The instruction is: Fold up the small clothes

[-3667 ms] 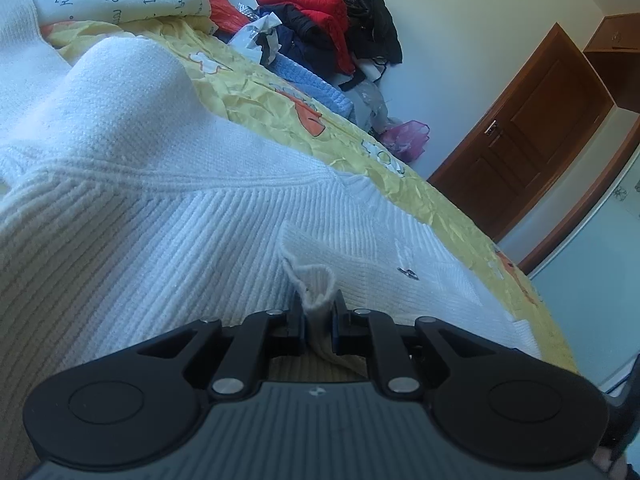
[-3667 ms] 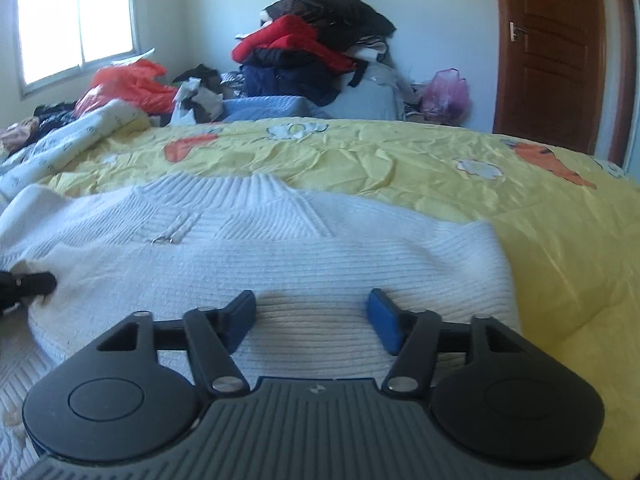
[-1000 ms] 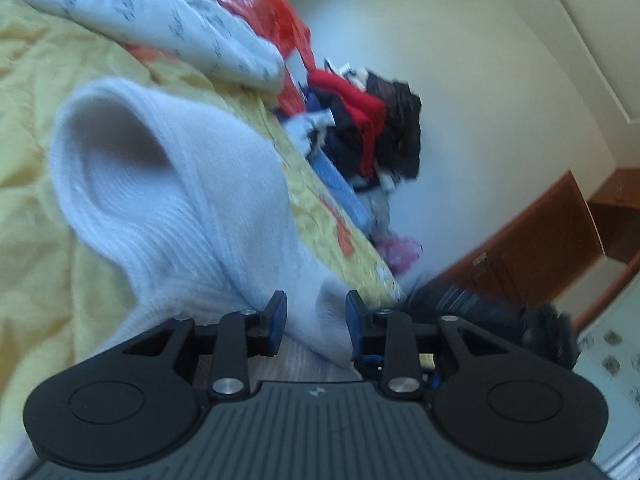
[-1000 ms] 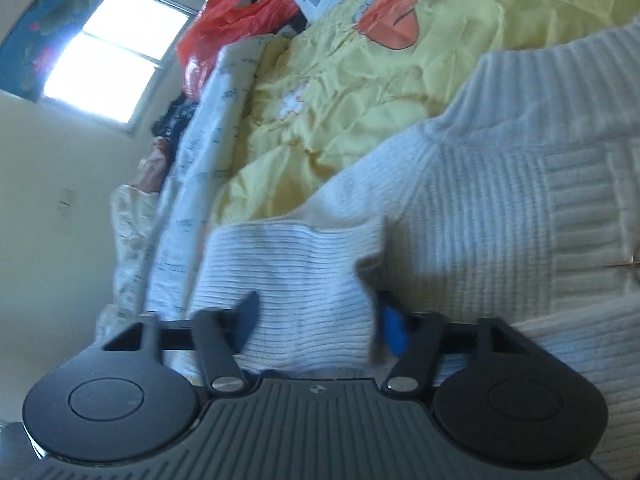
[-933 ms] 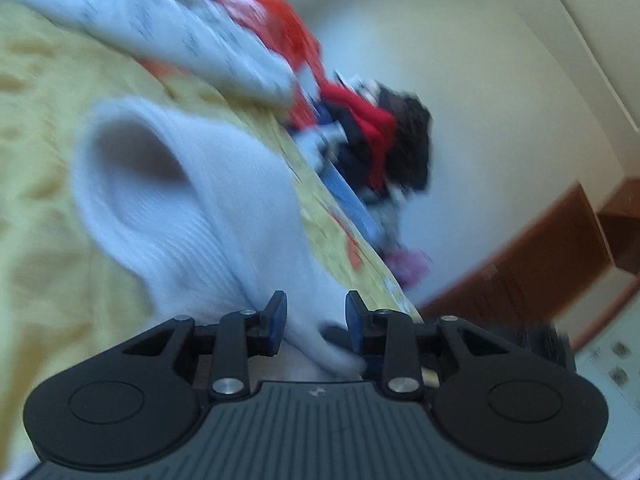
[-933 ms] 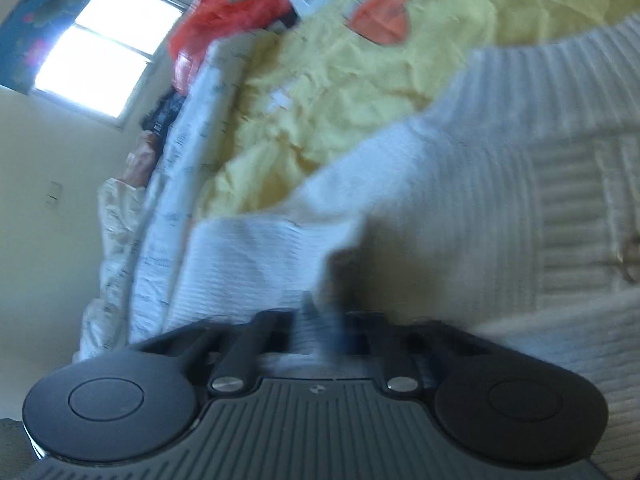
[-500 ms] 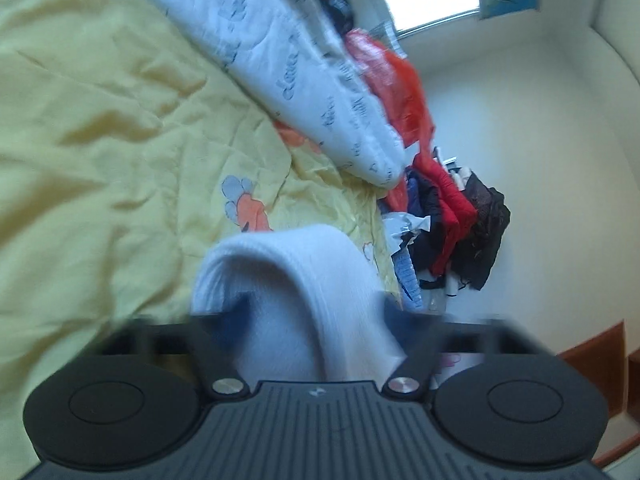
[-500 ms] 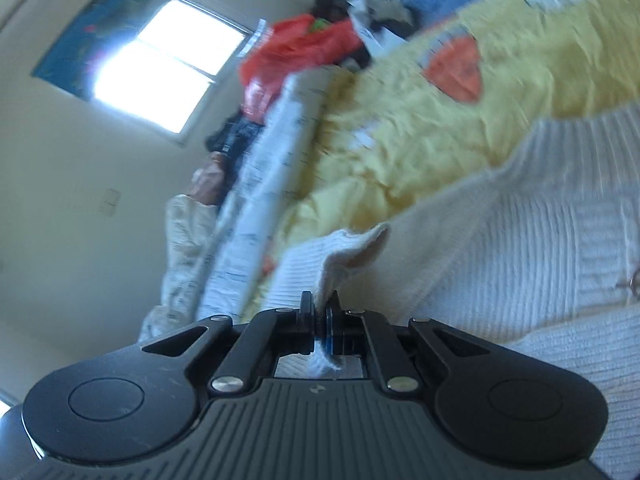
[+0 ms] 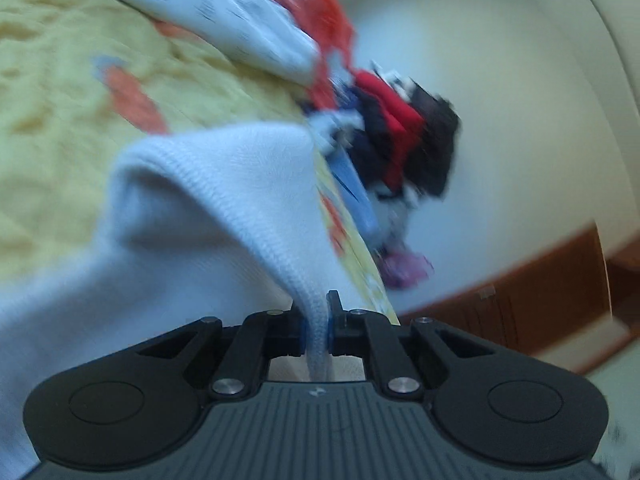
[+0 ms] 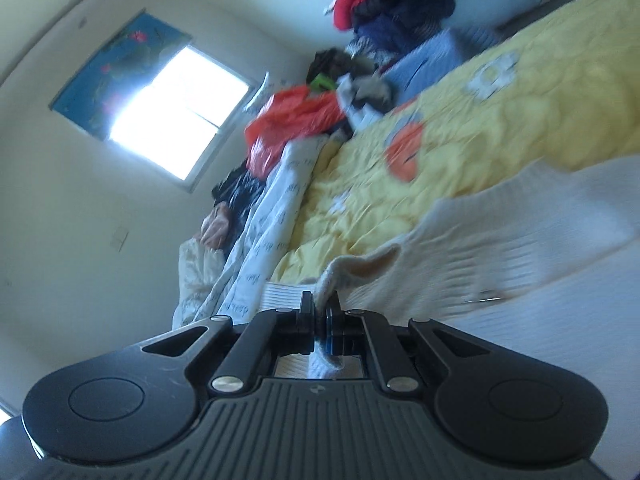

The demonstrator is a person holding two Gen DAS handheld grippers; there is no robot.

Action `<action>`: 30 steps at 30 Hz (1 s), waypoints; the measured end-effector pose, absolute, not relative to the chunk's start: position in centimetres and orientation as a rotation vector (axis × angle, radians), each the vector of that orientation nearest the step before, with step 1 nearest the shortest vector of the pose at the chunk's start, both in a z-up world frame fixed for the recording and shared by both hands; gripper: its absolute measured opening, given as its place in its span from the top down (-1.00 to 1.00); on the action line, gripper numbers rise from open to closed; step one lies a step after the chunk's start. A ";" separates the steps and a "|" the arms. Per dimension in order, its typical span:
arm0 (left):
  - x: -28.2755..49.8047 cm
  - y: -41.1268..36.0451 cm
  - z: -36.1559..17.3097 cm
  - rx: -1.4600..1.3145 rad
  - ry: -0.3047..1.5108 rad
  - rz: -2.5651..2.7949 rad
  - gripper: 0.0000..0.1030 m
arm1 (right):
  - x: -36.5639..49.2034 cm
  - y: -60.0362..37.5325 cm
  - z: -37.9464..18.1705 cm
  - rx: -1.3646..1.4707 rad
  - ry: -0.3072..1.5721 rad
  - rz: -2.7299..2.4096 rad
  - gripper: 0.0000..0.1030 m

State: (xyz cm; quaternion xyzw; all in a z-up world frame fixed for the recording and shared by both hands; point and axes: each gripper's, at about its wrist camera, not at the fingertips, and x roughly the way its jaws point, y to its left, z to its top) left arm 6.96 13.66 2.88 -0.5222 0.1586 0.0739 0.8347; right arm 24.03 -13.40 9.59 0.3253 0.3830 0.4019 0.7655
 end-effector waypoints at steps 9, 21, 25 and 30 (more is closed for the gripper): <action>10.6 5.8 -1.0 -1.071 0.599 0.046 0.83 | 23.0 -24.7 5.0 0.769 0.845 0.641 0.81; 12.4 4.4 -1.3 -1.012 0.658 0.006 0.84 | 21.2 -28.4 2.0 0.804 0.852 0.612 0.81; 11.3 4.5 -0.3 -0.941 0.720 -0.074 0.78 | 21.0 -28.4 -0.2 0.779 0.893 0.550 0.78; 7.1 3.8 3.6 -0.540 0.669 -0.167 0.77 | 19.1 -29.6 2.5 0.726 0.745 0.445 -0.04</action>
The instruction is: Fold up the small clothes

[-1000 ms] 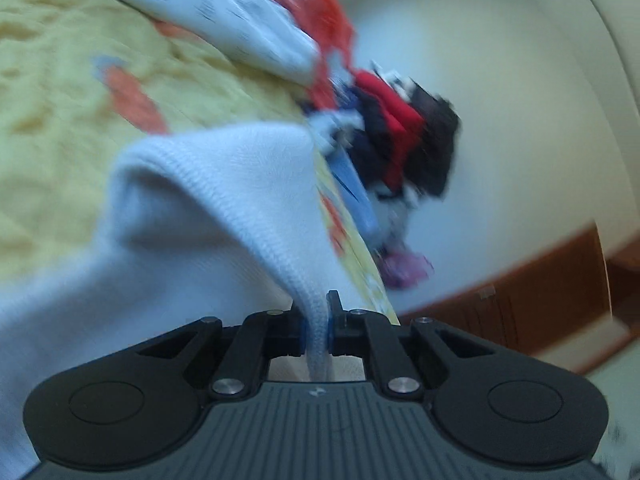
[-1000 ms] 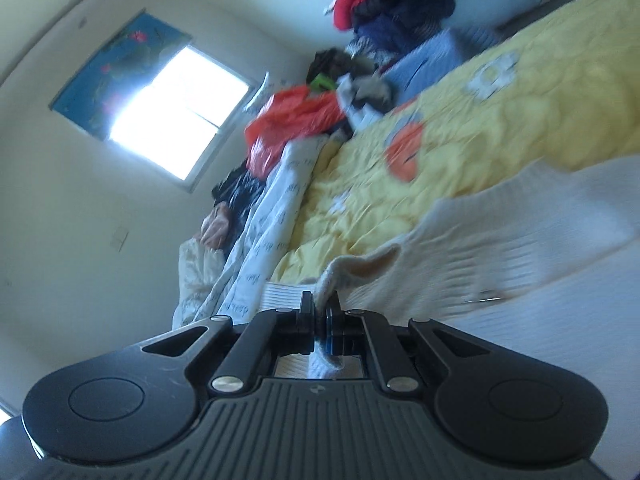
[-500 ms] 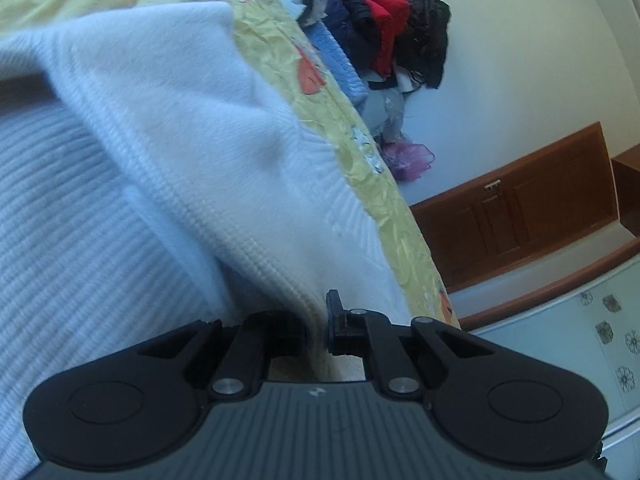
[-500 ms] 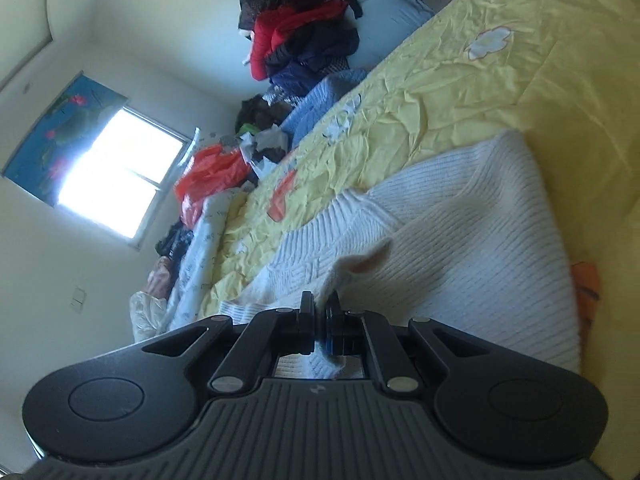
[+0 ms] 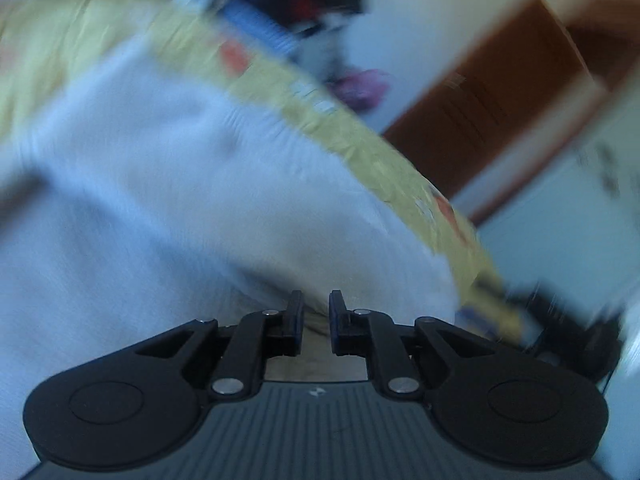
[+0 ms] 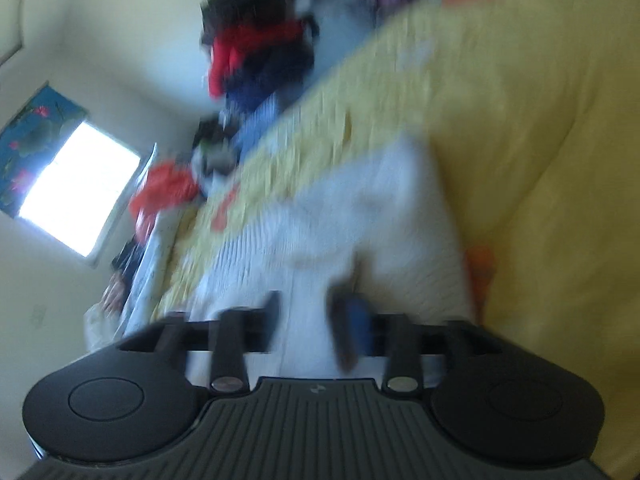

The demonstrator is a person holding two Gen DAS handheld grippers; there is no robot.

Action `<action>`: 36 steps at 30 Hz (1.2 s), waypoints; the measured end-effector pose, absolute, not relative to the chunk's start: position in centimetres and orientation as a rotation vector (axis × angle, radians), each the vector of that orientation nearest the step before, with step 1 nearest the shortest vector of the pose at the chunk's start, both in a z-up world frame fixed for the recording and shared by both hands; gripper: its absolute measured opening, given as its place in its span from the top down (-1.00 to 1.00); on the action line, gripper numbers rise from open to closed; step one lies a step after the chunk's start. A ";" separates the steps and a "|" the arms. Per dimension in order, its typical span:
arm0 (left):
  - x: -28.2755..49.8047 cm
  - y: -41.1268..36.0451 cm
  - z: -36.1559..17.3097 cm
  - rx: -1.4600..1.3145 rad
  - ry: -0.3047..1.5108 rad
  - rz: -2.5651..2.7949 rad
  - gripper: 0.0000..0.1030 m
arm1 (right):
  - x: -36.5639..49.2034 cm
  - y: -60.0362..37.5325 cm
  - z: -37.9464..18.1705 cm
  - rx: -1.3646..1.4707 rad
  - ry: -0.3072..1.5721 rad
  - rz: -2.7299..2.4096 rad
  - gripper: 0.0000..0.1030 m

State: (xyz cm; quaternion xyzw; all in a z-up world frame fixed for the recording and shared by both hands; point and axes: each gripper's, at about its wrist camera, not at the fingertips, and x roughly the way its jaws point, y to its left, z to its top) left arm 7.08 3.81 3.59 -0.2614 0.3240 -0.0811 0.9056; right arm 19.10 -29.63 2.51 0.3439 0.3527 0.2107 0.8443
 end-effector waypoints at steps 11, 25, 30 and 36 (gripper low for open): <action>15.9 3.1 3.8 -0.003 0.576 0.027 0.56 | 20.1 -18.4 4.9 0.209 0.641 0.502 -0.10; 16.1 4.9 1.4 -0.033 0.593 0.040 0.52 | 19.3 -16.9 1.3 0.000 0.603 0.431 -0.10; 10.2 3.8 2.7 -0.125 0.575 -0.085 -0.37 | 14.3 -16.4 2.9 0.007 0.572 0.375 -0.67; 9.3 2.2 0.9 -0.028 0.570 -0.065 -0.48 | 12.8 -15.7 0.8 -0.055 0.589 0.363 -0.84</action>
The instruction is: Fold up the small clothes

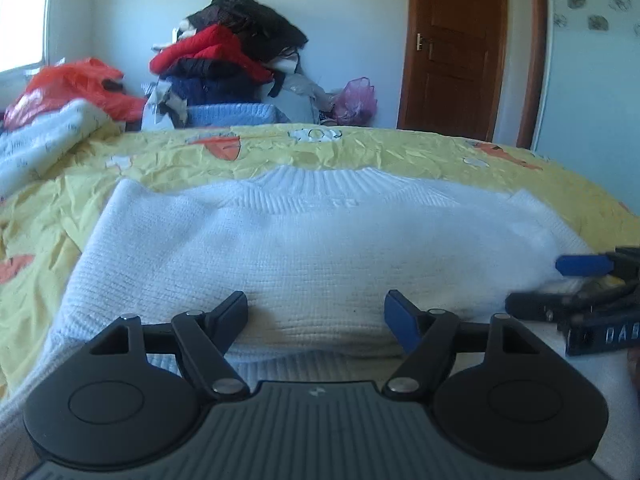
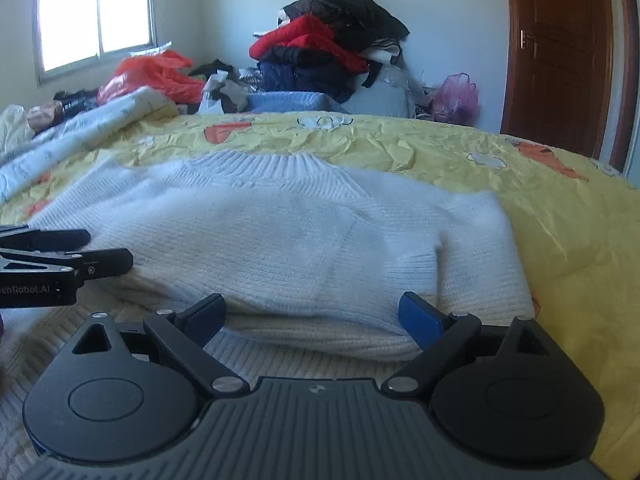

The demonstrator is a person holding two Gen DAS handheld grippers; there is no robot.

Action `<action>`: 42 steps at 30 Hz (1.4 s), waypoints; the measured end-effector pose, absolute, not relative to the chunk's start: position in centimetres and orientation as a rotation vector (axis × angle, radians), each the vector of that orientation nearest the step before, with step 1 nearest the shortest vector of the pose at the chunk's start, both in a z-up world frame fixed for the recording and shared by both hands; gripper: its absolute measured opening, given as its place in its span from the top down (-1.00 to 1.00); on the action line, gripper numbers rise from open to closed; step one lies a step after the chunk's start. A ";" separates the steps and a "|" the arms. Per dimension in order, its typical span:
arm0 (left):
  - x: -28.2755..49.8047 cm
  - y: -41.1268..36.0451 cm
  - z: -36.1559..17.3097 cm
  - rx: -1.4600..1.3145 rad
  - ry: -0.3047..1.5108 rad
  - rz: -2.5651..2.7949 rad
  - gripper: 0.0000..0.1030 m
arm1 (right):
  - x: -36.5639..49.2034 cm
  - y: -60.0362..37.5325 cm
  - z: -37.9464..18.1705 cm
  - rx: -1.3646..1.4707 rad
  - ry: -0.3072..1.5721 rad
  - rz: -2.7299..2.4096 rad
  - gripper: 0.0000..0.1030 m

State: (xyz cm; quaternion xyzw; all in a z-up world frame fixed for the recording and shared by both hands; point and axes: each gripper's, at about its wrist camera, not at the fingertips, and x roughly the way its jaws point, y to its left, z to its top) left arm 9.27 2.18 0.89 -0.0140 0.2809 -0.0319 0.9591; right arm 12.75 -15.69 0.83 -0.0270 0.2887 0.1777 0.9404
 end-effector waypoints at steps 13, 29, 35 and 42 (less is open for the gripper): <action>4.8 2.9 0.7 -0.087 0.648 -0.038 -0.51 | 7.9 -16.3 0.1 -0.053 0.680 0.321 -0.90; -0.2 2.2 0.5 0.020 0.684 0.001 -0.53 | 3.3 -16.0 0.2 -0.081 0.710 0.262 -0.98; -0.3 2.6 0.2 0.017 0.673 -0.017 -0.63 | 2.2 -16.4 0.1 -0.080 0.693 0.276 -0.96; -0.6 2.8 0.1 -0.005 0.661 -0.021 -0.69 | 2.3 -16.4 -0.1 -0.071 0.684 0.282 -0.96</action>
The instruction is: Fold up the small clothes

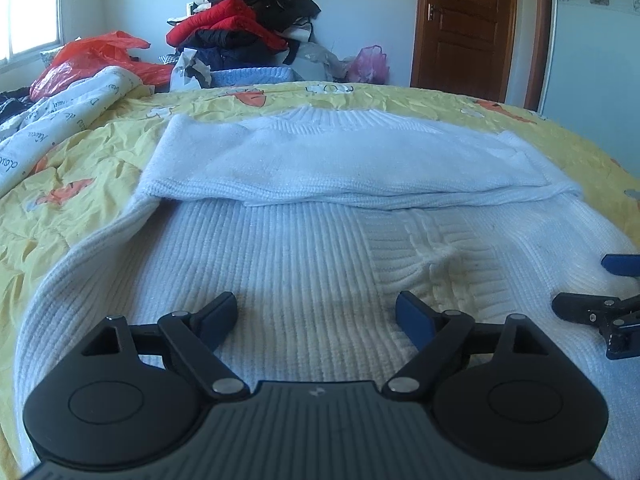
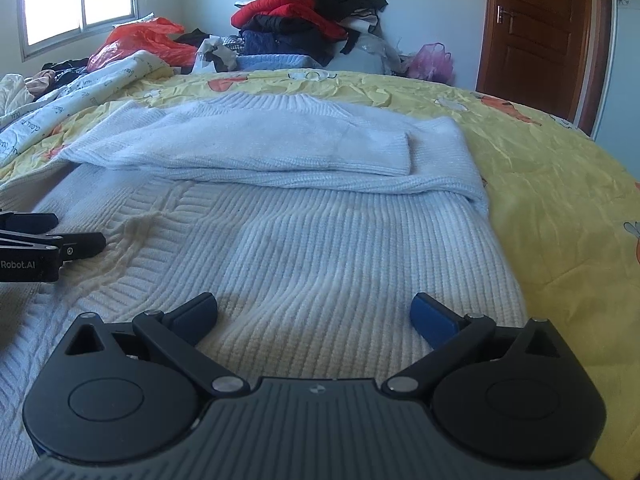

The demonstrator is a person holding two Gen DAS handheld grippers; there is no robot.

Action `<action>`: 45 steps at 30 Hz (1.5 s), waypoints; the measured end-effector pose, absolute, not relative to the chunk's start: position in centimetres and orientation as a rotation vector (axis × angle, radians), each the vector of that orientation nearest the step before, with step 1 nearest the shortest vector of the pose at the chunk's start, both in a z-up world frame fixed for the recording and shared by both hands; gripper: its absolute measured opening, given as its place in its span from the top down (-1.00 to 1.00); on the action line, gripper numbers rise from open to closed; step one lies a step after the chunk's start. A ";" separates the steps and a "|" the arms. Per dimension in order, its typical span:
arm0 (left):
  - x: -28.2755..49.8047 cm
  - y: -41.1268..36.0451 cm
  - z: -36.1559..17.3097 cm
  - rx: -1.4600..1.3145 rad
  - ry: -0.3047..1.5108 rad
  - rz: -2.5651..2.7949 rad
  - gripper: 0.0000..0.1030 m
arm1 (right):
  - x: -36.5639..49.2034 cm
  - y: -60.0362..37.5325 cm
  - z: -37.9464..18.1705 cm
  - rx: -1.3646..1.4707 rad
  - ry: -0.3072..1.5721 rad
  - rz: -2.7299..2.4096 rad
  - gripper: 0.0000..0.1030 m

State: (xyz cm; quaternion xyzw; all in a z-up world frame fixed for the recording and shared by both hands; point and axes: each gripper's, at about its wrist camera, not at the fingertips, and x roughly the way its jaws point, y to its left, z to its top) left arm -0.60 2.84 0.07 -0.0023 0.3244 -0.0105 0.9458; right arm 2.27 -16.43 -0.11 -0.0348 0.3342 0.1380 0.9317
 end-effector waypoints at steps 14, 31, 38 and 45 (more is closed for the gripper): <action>-2.1 3.0 0.1 -0.014 0.670 -0.047 -0.93 | 1.8 -16.4 -0.2 -0.063 0.683 0.283 -0.96; -2.7 2.3 0.2 0.036 0.702 -0.019 -0.93 | -2.4 -16.9 -0.2 -0.059 0.688 0.240 -0.95; -6.2 2.4 0.6 0.012 0.745 -0.017 -0.94 | -2.3 -16.9 -0.1 -0.058 0.690 0.241 -0.96; -8.1 2.4 -0.2 0.023 0.684 -0.017 -0.97 | -2.4 -16.8 -0.1 -0.058 0.689 0.240 -0.96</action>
